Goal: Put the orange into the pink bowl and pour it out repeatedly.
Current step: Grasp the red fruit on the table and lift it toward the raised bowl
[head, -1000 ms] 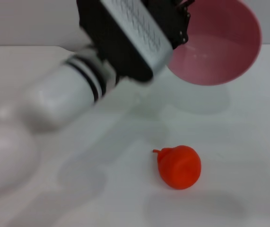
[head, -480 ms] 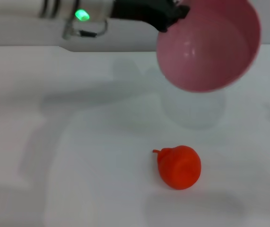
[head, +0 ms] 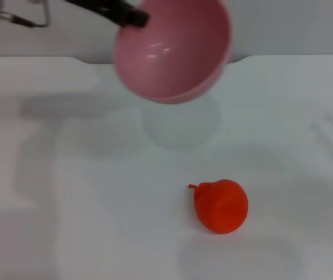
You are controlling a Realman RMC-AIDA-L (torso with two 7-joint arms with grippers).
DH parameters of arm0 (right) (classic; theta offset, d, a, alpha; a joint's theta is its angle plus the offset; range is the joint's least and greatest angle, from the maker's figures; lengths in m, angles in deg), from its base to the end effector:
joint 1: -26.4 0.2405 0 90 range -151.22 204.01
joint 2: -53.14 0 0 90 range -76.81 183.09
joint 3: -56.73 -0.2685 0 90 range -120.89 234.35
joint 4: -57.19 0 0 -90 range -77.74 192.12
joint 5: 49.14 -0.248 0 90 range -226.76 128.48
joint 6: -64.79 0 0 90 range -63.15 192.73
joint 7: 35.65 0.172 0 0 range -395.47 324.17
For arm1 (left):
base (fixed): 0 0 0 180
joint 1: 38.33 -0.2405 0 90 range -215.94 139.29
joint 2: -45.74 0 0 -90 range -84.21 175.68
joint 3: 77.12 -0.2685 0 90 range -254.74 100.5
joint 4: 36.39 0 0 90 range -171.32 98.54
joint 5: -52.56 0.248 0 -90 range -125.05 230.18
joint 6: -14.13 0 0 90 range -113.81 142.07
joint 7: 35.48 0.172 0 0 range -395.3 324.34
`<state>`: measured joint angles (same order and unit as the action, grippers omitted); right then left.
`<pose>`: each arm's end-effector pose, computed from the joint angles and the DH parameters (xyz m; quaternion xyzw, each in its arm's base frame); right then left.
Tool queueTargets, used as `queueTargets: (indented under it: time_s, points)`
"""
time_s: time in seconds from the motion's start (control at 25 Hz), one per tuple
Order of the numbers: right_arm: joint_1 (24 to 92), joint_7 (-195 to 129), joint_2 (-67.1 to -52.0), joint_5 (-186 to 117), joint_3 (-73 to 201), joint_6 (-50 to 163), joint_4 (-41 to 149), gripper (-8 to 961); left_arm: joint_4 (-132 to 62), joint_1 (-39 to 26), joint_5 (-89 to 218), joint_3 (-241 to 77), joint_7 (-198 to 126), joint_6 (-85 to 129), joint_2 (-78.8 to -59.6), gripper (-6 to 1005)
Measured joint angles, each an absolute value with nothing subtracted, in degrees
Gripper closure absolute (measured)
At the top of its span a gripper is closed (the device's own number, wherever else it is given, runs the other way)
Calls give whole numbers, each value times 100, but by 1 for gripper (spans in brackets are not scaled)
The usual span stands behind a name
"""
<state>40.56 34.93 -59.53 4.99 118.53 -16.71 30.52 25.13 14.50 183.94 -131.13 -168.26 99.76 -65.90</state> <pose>0.3492 0.3478 0.0403 -0.7589 0.3129 0.4632 0.3341 -0.1031 0.4961 0.0579 -0.9429 -0.2710 -0.0596 0.1845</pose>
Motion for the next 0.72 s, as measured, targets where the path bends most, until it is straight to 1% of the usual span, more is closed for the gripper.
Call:
queueTargets:
  time_s: [0.08,0.12,0.24,0.36,0.48,0.56,0.6,0.72]
  points:
    - [4265,4414,-5856,1645,11850,-1229,2607,483,2529,1398,18662,-12895,-16932,10119,-6524,957]
    - [4265,4414,-5856,1645,11850,-1229,2607,485,2527,1370,18790,-12794,-16972,10173,-6506,957]
    - [4602,5357,-5871,3092,11862,-1073,2026,488,2510,1231,18949,-12653,-17045,10263,-6448,957]
    - [4948,6220,-6045,4575,11921,-1122,1356,492,2506,1048,18963,-12665,-17077,10346,-6416,957]
    - [5287,6927,-6385,5995,11944,-1327,678,496,2508,894,18965,-12696,-17081,10378,-6432,957]
    - [5482,7220,-6524,6671,12024,-1493,387,498,2504,800,18966,-12708,-17082,10392,-6461,957]
    - [5595,7367,-6555,6894,12166,-1576,307,500,2503,770,18966,-12710,-17082,10395,-6472,957]
    - [5788,7640,-6535,7025,12599,-1694,270,503,2513,661,18960,-12712,-17082,10406,-6509,957]
